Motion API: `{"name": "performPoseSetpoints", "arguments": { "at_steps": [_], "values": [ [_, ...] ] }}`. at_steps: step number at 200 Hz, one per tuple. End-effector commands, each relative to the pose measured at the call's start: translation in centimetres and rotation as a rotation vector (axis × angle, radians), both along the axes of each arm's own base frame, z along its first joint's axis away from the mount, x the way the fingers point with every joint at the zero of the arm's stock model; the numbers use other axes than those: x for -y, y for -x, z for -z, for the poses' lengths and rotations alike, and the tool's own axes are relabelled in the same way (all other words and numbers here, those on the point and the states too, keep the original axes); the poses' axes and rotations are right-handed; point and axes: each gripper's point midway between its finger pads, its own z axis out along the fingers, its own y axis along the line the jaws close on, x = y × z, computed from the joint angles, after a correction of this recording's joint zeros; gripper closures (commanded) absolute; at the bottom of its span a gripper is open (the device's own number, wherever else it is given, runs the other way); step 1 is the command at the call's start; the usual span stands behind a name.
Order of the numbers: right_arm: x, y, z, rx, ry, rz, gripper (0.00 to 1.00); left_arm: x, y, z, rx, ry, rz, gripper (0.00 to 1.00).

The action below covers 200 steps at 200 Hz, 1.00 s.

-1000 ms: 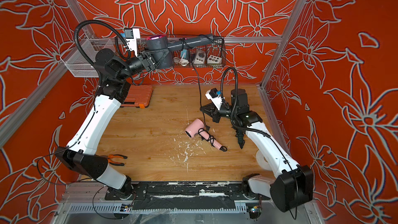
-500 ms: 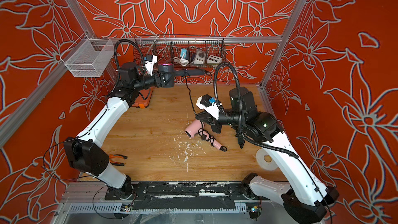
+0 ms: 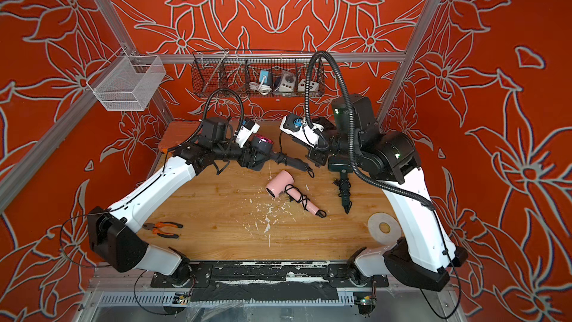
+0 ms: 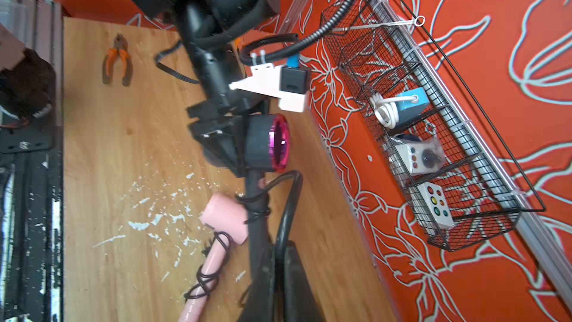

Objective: Wrap the cord around the hair dryer
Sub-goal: Wrap the power cord around the hair dryer.

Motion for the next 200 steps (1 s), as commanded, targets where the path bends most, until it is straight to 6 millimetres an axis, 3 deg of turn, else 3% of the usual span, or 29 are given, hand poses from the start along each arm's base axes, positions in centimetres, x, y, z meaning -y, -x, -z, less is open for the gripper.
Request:
{"name": "performPoseSetpoints", "arguments": {
  "at_steps": [1, 34, 69, 100, 132, 165, 200],
  "values": [
    [0.3, -2.1, 0.8, 0.054, 0.092, 0.021, 1.0, 0.7, 5.3, -4.1, 0.109, 0.11, 0.184, 1.0],
    [0.2, -5.2, 3.6, -0.049, 0.035, 0.035, 1.0, 0.2, 10.7, -8.2, 0.169, 0.268, 0.339, 1.0],
    [0.7, -7.1, 5.8, -0.167, -0.164, 0.027, 1.0, -0.7, 12.6, -12.9, 0.253, 0.392, 0.369, 1.0],
    [0.9, -7.5, 7.6, -0.258, -0.279, 0.008, 1.0, -1.7, 12.0, -18.0, 0.323, 0.511, 0.365, 1.0],
    [0.6, -7.2, 7.4, -0.296, -0.42, -0.027, 1.0, -1.8, 10.8, -21.8, 0.379, 0.574, 0.356, 1.0],
    [0.3, -6.8, 7.2, -0.335, -0.526, -0.055, 1.0, -2.0, 8.5, -24.4, 0.416, 0.634, 0.294, 1.0],
    [0.1, -5.9, 7.3, -0.357, -0.619, -0.075, 1.0, -3.1, 4.5, -25.6, 0.436, 0.711, 0.11, 1.0]
  ]
}}
